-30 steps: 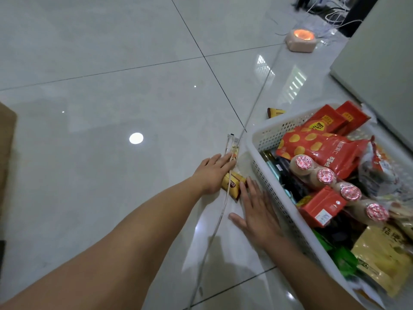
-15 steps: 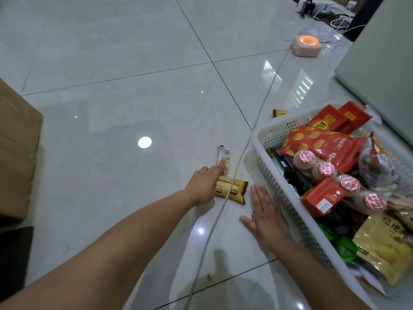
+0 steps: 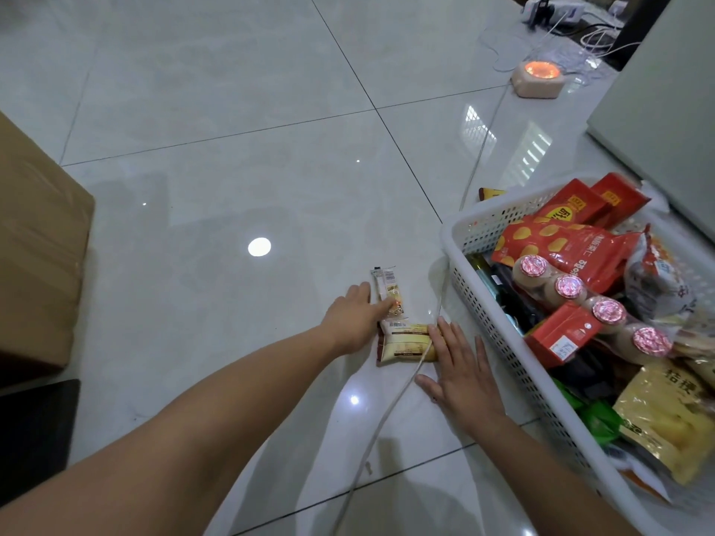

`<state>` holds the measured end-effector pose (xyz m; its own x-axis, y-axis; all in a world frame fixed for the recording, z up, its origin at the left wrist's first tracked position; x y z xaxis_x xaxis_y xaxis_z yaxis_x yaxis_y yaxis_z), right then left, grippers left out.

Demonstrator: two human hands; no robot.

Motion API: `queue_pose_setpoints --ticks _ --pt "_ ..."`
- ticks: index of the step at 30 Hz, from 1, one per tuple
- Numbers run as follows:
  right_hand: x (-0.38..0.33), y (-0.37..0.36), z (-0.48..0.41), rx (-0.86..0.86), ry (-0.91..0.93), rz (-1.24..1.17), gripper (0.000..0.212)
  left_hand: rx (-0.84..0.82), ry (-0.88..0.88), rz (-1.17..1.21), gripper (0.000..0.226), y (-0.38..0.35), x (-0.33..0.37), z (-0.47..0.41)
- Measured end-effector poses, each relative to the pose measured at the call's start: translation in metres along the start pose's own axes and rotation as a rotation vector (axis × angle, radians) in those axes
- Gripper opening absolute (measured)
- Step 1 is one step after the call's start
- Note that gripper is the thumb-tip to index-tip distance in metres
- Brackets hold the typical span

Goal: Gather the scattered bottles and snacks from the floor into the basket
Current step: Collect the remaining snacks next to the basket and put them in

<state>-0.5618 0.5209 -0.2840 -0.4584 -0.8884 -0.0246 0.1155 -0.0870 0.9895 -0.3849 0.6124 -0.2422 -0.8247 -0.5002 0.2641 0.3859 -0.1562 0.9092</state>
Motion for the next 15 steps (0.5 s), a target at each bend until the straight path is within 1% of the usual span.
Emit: queue_pose_setpoints --ticks 2,6,9,12,15 --pt "0.006 -0.001 0.007 0.007 -0.028 -0.016 0.082 0.058 0.057 -0.022 0.053 0.004 -0.009 0.001" --pt "0.009 -0.004 0.016 0.016 -0.071 -0.024 0.081 0.104 0.185 0.045 0.031 0.002 -0.015 0.003" --pt "0.007 -0.005 0.021 0.003 -0.077 -0.034 0.082 0.106 0.199 0.029 0.034 0.000 -0.012 0.005" --pt "0.007 -0.007 0.030 -0.007 -0.080 -0.042 0.084 0.085 0.164 -0.061 0.028 -0.004 -0.007 0.010" --pt "0.007 -0.006 0.038 0.015 -0.072 -0.040 0.083 0.084 0.168 -0.042 0.035 -0.003 -0.006 0.013"
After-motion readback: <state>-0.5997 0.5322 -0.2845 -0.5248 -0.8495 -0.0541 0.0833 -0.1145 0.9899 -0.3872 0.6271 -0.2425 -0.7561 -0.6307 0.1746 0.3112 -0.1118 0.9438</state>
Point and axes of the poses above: each hand's wrist, its own z-axis away from the middle knuckle, its own y-axis out of the back of the hand, x = y × z, the point moved 5 cm from there along -z, towards the middle knuckle, and after that the axes turned 4 degrees about z, right-handed, at the moved point
